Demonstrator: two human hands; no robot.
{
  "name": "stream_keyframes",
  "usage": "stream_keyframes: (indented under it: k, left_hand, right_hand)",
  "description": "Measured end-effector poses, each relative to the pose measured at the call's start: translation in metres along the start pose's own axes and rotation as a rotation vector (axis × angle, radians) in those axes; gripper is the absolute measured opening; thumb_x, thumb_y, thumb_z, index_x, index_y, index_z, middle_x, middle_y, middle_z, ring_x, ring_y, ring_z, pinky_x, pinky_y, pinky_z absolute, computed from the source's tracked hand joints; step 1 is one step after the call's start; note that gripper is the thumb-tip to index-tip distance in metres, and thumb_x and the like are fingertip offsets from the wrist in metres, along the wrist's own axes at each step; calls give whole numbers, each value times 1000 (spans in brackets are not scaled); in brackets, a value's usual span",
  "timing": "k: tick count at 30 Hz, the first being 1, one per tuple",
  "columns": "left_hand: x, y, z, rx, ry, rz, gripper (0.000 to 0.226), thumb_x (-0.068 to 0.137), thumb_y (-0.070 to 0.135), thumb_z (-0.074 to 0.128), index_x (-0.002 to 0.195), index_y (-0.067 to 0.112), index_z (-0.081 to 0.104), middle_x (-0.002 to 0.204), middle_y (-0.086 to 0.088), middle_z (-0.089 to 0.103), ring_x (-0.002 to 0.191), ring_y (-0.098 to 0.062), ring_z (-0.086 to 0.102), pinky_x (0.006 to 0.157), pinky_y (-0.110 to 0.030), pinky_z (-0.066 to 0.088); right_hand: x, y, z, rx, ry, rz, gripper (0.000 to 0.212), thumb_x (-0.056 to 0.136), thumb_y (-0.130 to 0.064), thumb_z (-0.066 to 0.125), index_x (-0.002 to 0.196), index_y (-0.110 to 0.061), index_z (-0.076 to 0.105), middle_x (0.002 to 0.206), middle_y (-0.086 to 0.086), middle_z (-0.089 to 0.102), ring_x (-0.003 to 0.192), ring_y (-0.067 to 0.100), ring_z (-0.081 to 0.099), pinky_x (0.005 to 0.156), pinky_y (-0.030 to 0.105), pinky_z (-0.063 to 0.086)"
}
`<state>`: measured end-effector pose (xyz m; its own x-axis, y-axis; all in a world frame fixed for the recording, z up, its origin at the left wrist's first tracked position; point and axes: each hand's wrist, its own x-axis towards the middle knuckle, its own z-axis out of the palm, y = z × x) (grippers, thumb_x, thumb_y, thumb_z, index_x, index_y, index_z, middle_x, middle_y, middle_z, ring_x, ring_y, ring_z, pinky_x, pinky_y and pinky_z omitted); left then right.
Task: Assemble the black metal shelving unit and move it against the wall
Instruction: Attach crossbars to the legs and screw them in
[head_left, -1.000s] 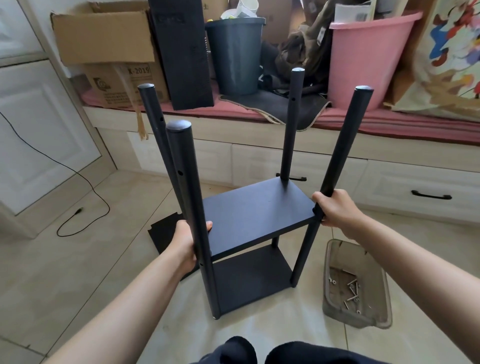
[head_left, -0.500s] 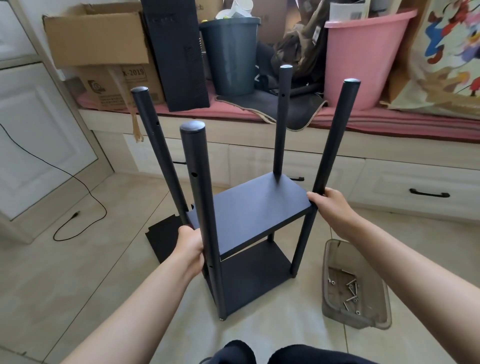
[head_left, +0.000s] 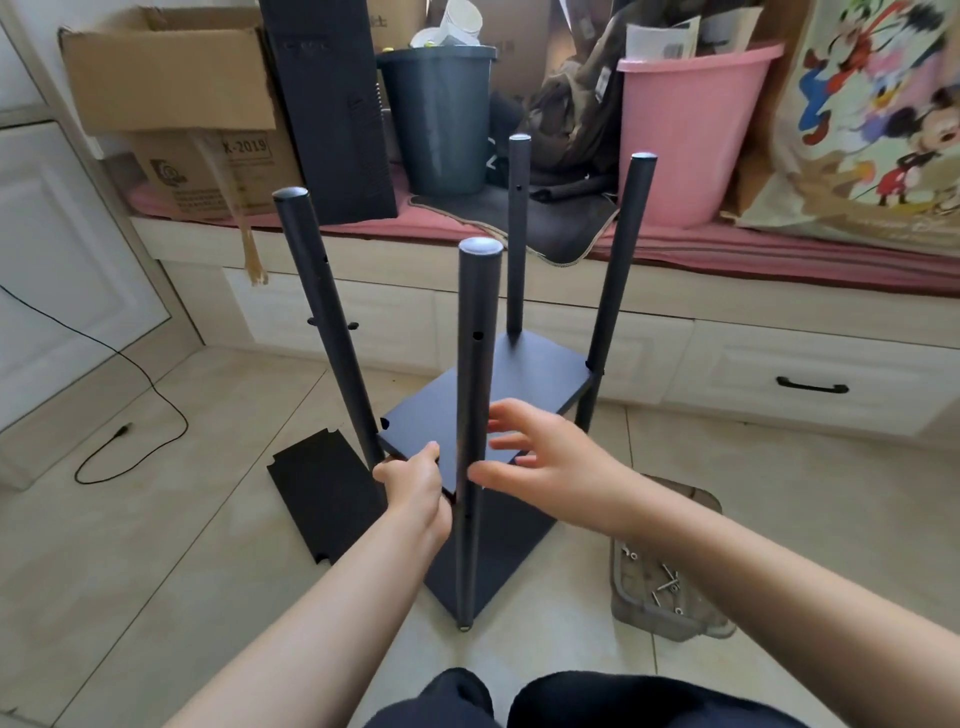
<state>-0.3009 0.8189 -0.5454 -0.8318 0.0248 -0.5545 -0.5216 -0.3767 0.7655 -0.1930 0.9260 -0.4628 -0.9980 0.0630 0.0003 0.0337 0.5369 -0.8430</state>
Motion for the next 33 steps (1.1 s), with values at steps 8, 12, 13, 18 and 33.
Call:
stream_keyframes:
  k: [8, 12, 13, 18, 33]
  left_hand:
    - [-13, 8, -29, 130, -242, -112, 25, 99, 1, 59, 123, -3, 60, 95, -15, 72, 87, -29, 71, 60, -38, 61]
    - [-23, 2, -37, 95, -329, -138, 21, 96, 0, 61, 118, -1, 63, 101, -18, 76, 92, -31, 75, 62, -35, 62]
    - [-26, -3, -36, 86, -352, -142, 21, 97, 0, 61, 118, -1, 63, 104, -18, 76, 93, -31, 75, 65, -35, 62]
    - [-45, -24, -19, 86, -435, -175, 20, 99, -4, 54, 117, 0, 62, 114, -19, 73, 101, -30, 72, 82, -36, 57]
    - [-48, -37, 16, 1562, -659, 1394, 51, 86, 16, 71, 136, 18, 56, 139, 0, 56, 134, -25, 45, 110, -43, 40]
  right_hand:
    - [-2, -4, 4, -71, 140, -84, 6, 98, -25, 60, 101, -28, 56, 105, -8, 67, 97, 5, 67, 88, 29, 55]
    - [-14, 2, -6, -22, 149, -77, 28, 98, -23, 58, 113, -40, 43, 109, -8, 68, 94, 7, 70, 74, 22, 56]
    - [-18, 4, -10, -6, 165, -78, 33, 98, -21, 58, 110, -46, 39, 109, -9, 69, 90, 6, 71, 68, 19, 55]
    - [-35, 21, -36, 29, 296, -56, 37, 98, -7, 54, 108, -40, 40, 106, -10, 68, 89, 6, 71, 79, 34, 58]
    - [-46, 48, -64, 133, 342, -99, 40, 97, -1, 54, 105, -38, 44, 110, 4, 65, 101, 11, 69, 80, 27, 53]
